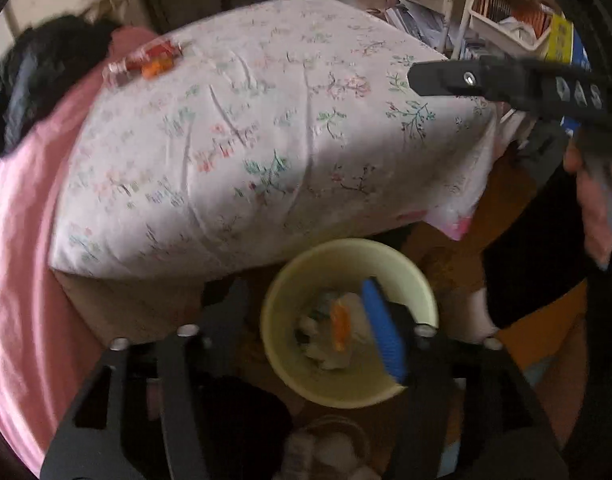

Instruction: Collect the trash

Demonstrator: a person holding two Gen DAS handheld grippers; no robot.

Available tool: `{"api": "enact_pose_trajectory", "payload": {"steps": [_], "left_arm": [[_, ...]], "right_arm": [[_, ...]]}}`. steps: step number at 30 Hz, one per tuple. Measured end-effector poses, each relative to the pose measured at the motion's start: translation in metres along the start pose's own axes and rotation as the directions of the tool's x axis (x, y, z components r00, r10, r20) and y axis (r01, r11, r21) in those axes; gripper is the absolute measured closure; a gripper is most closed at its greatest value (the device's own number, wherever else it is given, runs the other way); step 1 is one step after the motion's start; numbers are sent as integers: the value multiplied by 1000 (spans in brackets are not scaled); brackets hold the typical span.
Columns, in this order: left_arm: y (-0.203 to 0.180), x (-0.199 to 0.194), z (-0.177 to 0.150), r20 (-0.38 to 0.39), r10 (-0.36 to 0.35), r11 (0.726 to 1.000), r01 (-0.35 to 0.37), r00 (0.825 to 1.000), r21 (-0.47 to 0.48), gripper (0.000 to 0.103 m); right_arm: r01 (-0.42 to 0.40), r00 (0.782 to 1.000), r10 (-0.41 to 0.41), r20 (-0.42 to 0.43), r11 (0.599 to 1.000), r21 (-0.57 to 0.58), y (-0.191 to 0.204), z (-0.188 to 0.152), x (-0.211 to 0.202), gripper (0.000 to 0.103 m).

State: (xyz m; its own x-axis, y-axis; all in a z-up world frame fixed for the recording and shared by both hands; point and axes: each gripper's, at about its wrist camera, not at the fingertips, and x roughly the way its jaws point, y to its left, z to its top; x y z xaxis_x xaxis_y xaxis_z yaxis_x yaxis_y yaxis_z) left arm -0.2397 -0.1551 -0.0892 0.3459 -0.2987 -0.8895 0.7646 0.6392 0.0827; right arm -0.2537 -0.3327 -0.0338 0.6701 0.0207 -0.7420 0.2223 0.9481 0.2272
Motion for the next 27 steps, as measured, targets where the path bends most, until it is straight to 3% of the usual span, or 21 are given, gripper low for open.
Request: {"api": "enact_pose_trajectory", "payload": {"steps": [3, 5, 8, 13, 17, 22, 27], "left_arm": [[9, -9, 3, 60, 61, 997, -58, 996, -45, 27], [16, -15, 7, 114, 159, 985, -149, 981, -90, 22], [24, -26, 12, 184, 255, 963, -232, 949, -140, 18], [39, -47, 14, 270, 366, 922, -306, 891, -238, 11], [52, -59, 20, 292, 403, 898, -313, 868, -310, 9], [65, -65, 16, 297, 403, 881, -279, 866, -381, 7], [68, -64, 17, 298, 406, 876, -275, 864, -396, 7]], "right_arm": [[24, 999, -24, 36, 1000, 6, -3, -2, -7, 15], [38, 998, -39, 59, 999, 7, -4, -2, -10, 14], [58, 995, -58, 79, 998, 4, -3, -2, -8, 14], [84, 989, -81, 121, 996, -17, 2, -2, -11, 14], [105, 984, -97, 151, 993, -44, 7, -3, -14, 12], [116, 981, -104, 165, 991, -64, 9, -3, -14, 11], [123, 978, -108, 176, 989, -77, 12, -3, -14, 11]]}}
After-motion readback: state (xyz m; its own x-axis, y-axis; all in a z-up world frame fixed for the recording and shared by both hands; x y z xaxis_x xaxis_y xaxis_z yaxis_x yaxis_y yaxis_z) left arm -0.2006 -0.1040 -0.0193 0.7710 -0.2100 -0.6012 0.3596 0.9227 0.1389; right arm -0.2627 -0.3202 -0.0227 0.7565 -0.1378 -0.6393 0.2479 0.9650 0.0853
